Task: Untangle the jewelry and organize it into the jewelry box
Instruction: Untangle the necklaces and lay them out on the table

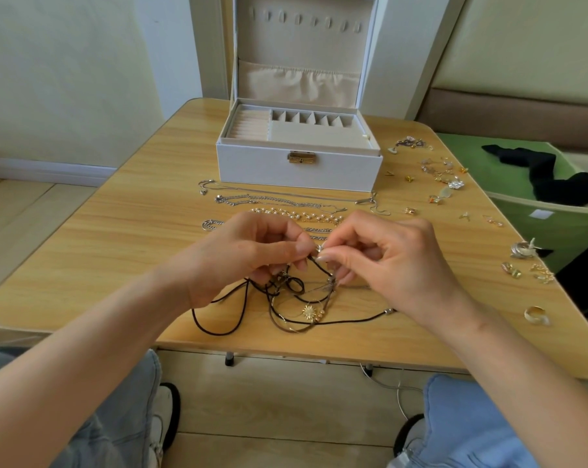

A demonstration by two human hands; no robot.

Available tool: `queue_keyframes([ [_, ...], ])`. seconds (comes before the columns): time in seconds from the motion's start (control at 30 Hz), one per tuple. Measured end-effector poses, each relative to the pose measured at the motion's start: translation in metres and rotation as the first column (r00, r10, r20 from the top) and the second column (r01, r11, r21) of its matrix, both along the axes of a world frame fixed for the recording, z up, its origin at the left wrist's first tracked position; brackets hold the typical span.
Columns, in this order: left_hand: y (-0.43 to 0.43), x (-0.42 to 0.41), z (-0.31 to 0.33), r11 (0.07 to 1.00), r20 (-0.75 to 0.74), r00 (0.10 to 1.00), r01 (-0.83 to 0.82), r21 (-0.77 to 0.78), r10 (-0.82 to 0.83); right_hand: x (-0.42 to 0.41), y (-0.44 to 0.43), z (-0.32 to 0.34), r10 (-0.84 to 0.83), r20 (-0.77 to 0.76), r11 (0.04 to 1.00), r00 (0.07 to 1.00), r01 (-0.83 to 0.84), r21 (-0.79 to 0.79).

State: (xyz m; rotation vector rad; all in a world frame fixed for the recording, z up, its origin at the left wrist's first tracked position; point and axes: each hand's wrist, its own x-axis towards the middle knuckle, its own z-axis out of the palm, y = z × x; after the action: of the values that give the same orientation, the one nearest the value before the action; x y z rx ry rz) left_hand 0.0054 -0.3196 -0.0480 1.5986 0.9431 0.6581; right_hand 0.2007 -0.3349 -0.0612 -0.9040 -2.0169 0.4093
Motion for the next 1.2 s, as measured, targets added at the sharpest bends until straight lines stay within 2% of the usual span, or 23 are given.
queue_keyframes([
  [0.37,0.001,0.000,-0.002,1.000,-0.007,1.000,0.012,0.010,-0.012,0.001,0.001,0.000,-0.034,-0.020,0.999,0.999,0.033,-0.037],
  [0.53,0.003,-0.003,0.000,0.997,-0.061,0.998,-0.023,0.072,0.027,0.003,0.005,0.006,0.048,-0.162,0.933,0.986,-0.102,-0.345],
  [0.6,0.003,-0.002,0.000,0.996,-0.072,0.997,-0.020,0.091,0.027,0.005,0.004,0.010,0.076,-0.157,0.900,0.985,-0.135,-0.413],
  [0.67,0.003,-0.002,-0.002,0.994,-0.087,0.996,-0.018,0.109,0.028,0.011,0.005,0.014,0.046,-0.049,0.892,0.998,-0.063,-0.448],
  [0.7,0.003,-0.002,-0.003,0.992,-0.098,0.995,-0.012,0.124,0.024,0.015,0.007,0.015,0.017,0.059,0.898,0.998,0.011,-0.440],
  [0.77,0.004,-0.004,-0.004,0.987,-0.127,0.992,0.003,0.159,0.018,0.023,0.010,0.016,-0.055,0.300,0.905,0.952,0.175,-0.388],
  [0.83,0.004,-0.004,-0.004,0.986,-0.134,0.991,-0.003,0.169,0.026,0.030,0.012,0.018,-0.128,0.427,0.889,0.895,0.294,-0.351],
  [0.93,0.003,-0.002,-0.002,0.983,-0.133,0.989,-0.043,0.180,0.068,0.038,0.011,0.023,-0.223,0.507,0.847,0.833,0.423,-0.323],
  [1.0,0.003,0.000,-0.004,0.946,-0.227,0.961,-0.083,0.312,0.159,0.039,0.008,0.024,-0.266,0.564,0.810,0.781,0.499,-0.308],
  [1.1,0.002,0.001,-0.010,0.769,-0.317,0.859,-0.130,0.626,0.403,0.033,0.006,0.020,-0.309,0.586,0.785,0.749,0.549,-0.286],
  [1.2,0.001,0.004,-0.011,0.691,-0.267,0.854,-0.139,0.709,0.446,0.027,0.005,0.019,-0.288,0.617,0.785,0.732,0.550,-0.286],
])
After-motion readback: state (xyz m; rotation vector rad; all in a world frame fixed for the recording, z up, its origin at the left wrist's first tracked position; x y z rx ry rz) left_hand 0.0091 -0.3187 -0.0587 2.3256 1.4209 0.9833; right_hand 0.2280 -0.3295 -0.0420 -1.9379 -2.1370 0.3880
